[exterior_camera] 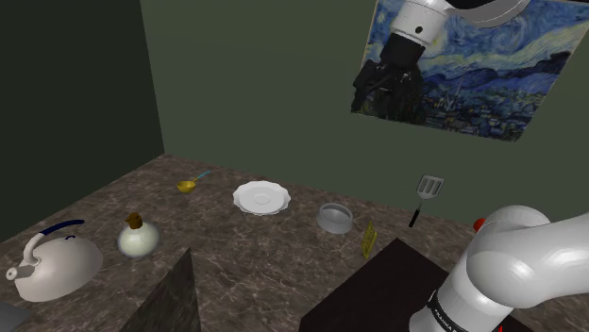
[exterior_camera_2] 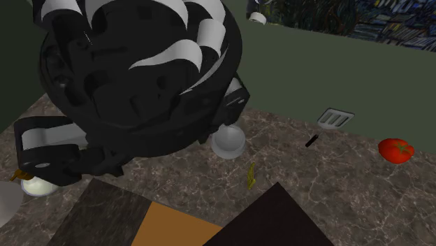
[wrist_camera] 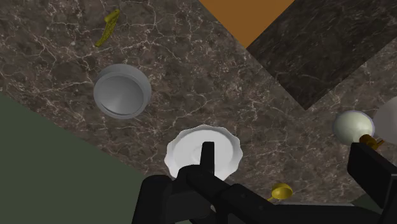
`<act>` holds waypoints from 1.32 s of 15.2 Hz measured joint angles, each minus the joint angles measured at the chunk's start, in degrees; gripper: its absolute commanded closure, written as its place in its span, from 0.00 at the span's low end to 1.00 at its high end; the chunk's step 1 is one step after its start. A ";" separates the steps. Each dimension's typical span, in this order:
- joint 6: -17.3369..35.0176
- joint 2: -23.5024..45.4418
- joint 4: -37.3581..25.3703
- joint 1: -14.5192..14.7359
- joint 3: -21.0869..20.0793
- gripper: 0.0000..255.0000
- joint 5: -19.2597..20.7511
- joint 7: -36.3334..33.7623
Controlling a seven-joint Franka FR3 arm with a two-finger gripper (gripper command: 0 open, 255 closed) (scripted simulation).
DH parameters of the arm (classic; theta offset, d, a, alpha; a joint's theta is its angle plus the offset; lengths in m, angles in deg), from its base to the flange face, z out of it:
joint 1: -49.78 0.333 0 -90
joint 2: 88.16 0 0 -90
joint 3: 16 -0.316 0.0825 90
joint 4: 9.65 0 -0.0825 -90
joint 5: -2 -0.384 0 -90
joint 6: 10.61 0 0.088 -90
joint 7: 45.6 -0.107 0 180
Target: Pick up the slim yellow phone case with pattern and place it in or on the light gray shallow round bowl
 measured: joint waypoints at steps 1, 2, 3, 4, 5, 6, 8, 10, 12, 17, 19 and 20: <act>0.00 0.00 0.00 0.00 0.00 0.00 0.00 0.00; 0.63 -0.11 0.91 -0.11 0.17 0.00 0.17 0.28; 1.39 -0.23 2.05 -0.26 0.32 0.00 0.38 0.54; 2.81 -0.06 3.66 -0.48 0.69 0.00 0.72 1.11; 3.70 0.06 4.75 -0.70 0.98 0.00 1.05 1.53; 4.97 0.11 6.30 -0.96 1.37 0.00 1.41 2.08; 7.65 0.54 9.21 -1.47 2.04 0.00 2.13 3.05; 10.62 0.64 12.76 -2.16 3.06 0.00 3.04 4.38; 13.47 1.22 15.69 -2.81 3.86 0.00 3.86 5.40; 21.36 4.68 21.66 -4.48 6.01 0.00 5.96 7.93; 24.56 6.59 23.52 -5.34 7.14 0.00 6.94 9.16; 26.55 8.17 24.24 -5.55 7.49 0.00 7.25 9.50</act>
